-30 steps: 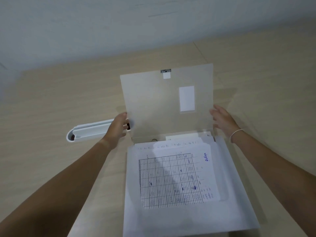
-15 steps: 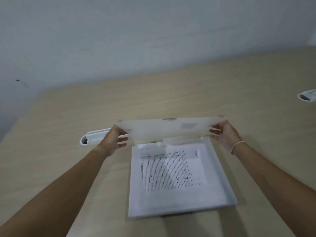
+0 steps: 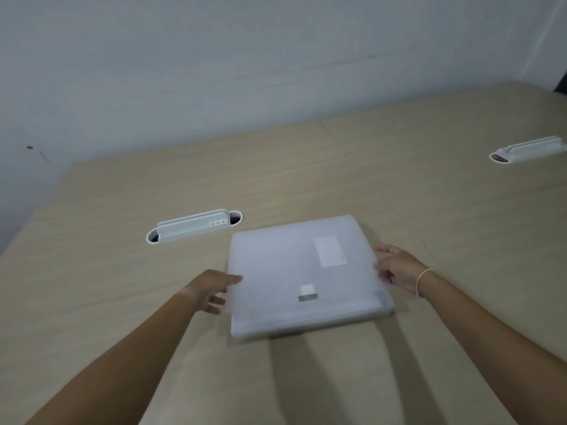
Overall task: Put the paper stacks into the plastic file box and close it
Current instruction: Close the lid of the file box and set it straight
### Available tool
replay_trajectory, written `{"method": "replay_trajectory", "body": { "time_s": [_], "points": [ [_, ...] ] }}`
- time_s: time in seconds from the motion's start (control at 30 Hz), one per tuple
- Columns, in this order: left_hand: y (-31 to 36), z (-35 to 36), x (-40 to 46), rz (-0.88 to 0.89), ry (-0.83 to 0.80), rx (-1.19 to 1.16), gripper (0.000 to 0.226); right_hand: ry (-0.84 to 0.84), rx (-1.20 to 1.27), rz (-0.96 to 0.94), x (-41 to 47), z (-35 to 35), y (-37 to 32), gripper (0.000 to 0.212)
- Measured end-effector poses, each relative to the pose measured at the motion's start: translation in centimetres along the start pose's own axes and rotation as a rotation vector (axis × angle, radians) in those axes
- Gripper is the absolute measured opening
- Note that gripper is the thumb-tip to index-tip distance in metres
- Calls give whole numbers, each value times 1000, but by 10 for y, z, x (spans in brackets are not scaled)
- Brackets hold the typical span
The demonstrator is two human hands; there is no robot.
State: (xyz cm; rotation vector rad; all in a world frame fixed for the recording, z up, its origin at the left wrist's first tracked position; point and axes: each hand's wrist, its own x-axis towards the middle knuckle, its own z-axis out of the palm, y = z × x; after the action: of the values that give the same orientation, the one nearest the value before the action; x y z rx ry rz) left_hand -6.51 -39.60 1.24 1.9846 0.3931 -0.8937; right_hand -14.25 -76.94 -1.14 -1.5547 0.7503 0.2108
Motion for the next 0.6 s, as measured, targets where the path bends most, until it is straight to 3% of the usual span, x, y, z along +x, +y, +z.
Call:
{"method": "replay_trajectory", "body": {
  "time_s": [0.17,0.43,0.6],
  "points": [
    [-14,16,-6,-51,35,-91,57,101,-228,-35,-8,9,15,54],
    [-17,21,-4,-67,48,-71,15,203,-458,-127,-12,24,19,53],
    [-20,25,-4,-28,62,-92,14,212,-728,-106,-23,43,20,82]
  ]
}}
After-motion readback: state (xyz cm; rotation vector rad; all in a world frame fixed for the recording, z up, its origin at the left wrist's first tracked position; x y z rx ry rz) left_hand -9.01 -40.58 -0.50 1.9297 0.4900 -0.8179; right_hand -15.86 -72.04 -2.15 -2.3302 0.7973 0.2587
